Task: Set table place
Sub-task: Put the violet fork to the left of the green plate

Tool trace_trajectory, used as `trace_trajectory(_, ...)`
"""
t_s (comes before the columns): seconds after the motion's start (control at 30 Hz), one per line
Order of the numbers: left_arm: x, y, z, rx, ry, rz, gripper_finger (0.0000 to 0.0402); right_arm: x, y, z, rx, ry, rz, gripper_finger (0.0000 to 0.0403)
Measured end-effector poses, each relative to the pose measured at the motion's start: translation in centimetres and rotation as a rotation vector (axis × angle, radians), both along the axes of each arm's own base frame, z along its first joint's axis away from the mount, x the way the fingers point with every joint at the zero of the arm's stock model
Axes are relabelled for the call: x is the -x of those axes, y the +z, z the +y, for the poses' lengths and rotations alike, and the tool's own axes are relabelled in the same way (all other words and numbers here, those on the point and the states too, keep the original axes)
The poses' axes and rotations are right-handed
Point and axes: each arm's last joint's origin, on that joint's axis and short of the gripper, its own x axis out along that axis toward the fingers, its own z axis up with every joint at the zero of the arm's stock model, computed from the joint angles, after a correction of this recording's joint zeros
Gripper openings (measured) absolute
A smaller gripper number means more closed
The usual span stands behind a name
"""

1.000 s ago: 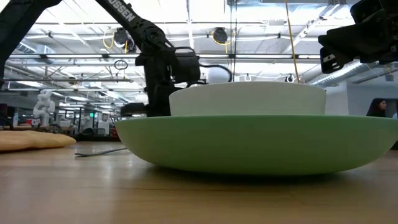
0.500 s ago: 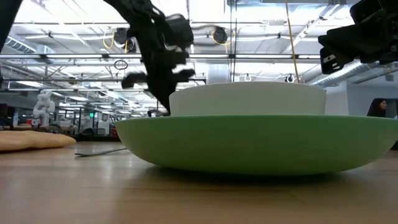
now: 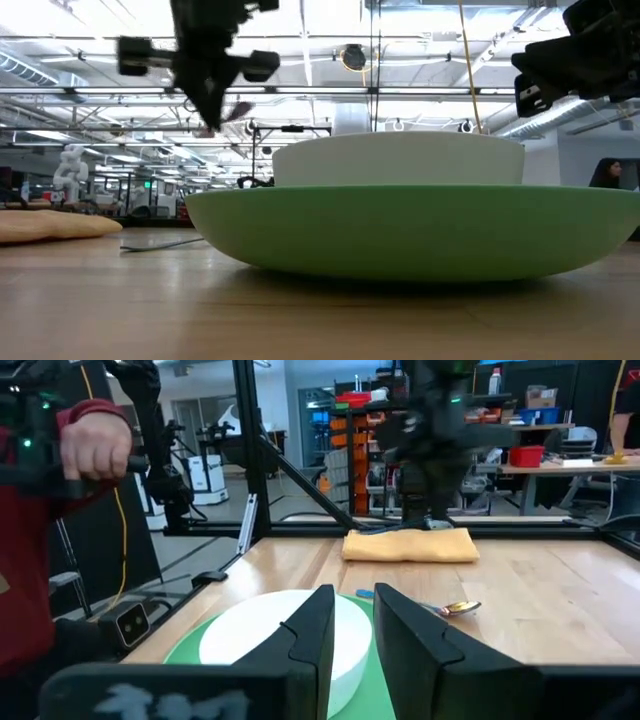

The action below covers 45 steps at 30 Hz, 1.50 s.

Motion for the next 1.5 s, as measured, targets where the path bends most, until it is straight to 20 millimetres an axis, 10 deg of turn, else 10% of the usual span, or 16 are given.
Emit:
trace_trajectory(0.6,3.4,-4.2,-9.3,-0.076,-0.286,0.178,0.0001,0.0,0.2,0.0,-0.019,0.001,-0.018,0.0066)
trace_trajectory(1.5,3.7,-7.4,-12.1,-0.102,-0.495,0.036,0.0003,0.0,0.3,0.0,-0.006,0.000,-0.028,0.0066)
